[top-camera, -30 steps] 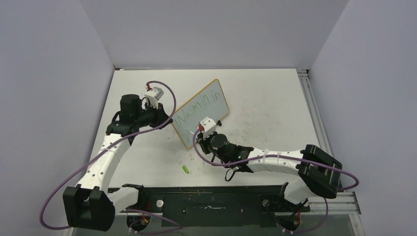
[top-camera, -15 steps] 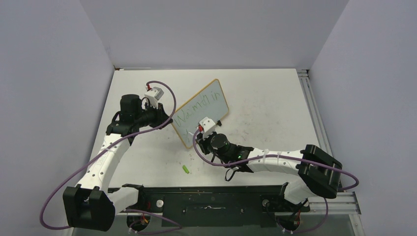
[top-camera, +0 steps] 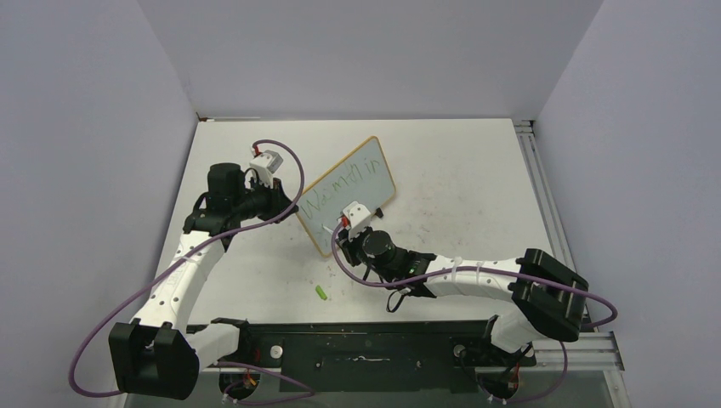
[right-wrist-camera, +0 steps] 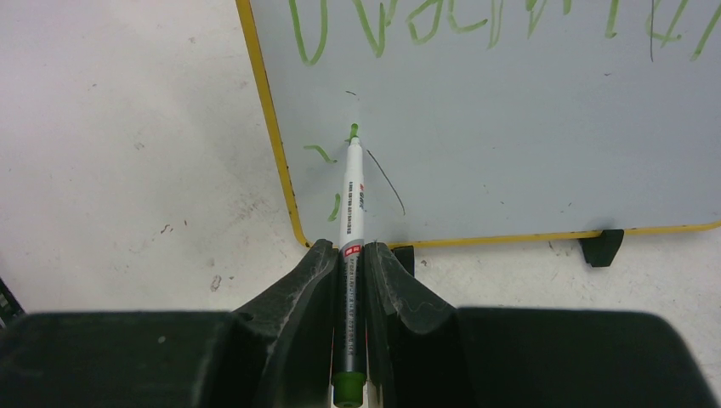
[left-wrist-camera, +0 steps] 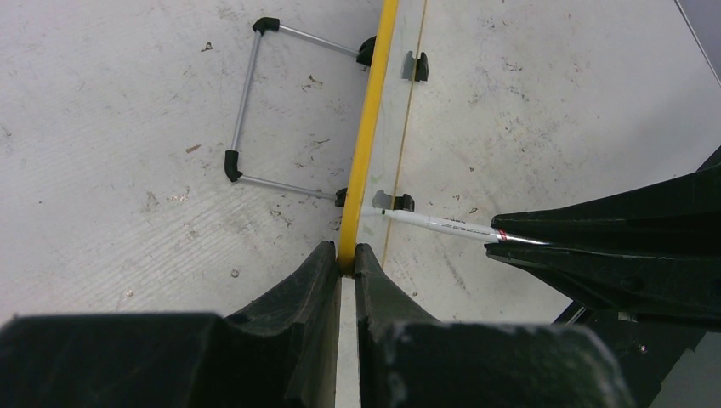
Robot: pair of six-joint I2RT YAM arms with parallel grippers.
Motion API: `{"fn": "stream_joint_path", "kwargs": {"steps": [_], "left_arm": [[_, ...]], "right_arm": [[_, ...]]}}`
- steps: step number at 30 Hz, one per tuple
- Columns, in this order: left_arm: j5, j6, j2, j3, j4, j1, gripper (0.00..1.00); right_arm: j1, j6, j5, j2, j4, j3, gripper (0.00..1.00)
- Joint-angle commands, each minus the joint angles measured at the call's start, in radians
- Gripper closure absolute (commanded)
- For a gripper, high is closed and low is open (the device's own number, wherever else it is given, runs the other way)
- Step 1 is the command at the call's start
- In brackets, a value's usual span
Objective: Write a sentence on the whiteboard
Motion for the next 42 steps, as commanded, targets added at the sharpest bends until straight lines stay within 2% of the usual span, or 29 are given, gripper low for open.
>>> {"fn": "stream_joint_path", "kwargs": {"steps": [1,33,42], "left_arm": [[-0.008,0.011,-0.001,0.019,-0.013,0.0,1.0],[-0.009,0.011,-0.002,0.02,-0.014,0.0,1.0],[-0.009,0.011,0.0,0.02,-0.014,0.0,1.0]], "right_arm": [[0.006,-0.004,0.007,0.022,0.048,0.029,0.95],[0.029,0.058,0.024,0.052,0.028,-0.054,0.95],[0.029,0.06,0.03,-0.001,0.012,-0.068,0.95]]}}
